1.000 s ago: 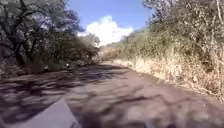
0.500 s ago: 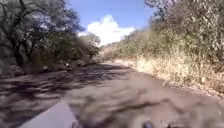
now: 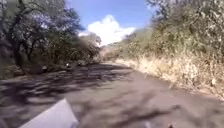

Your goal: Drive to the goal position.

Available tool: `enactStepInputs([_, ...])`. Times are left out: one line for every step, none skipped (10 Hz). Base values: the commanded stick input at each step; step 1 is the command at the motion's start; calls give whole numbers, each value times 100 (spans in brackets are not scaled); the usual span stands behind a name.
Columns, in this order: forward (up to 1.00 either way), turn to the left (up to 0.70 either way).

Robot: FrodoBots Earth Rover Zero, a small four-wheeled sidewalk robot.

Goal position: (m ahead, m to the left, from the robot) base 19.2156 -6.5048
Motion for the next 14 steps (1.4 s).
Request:
enactStepInputs([50,-49])
enactStepInputs([50,-50])
enactStepInputs([50,-14])
enactStepInputs([50,0])
enactStepInputs([50,0])
enactStepInputs([50,0])
enactStepInputs([50,0])
enactStepInputs([50,0])
enactStepInputs([50,0])
enactStepInputs([50,0])
enactStepInputs([50,0])
enactStepInputs([50,0])
enactStepInputs([50,0])
enactStepInputs([50,0])
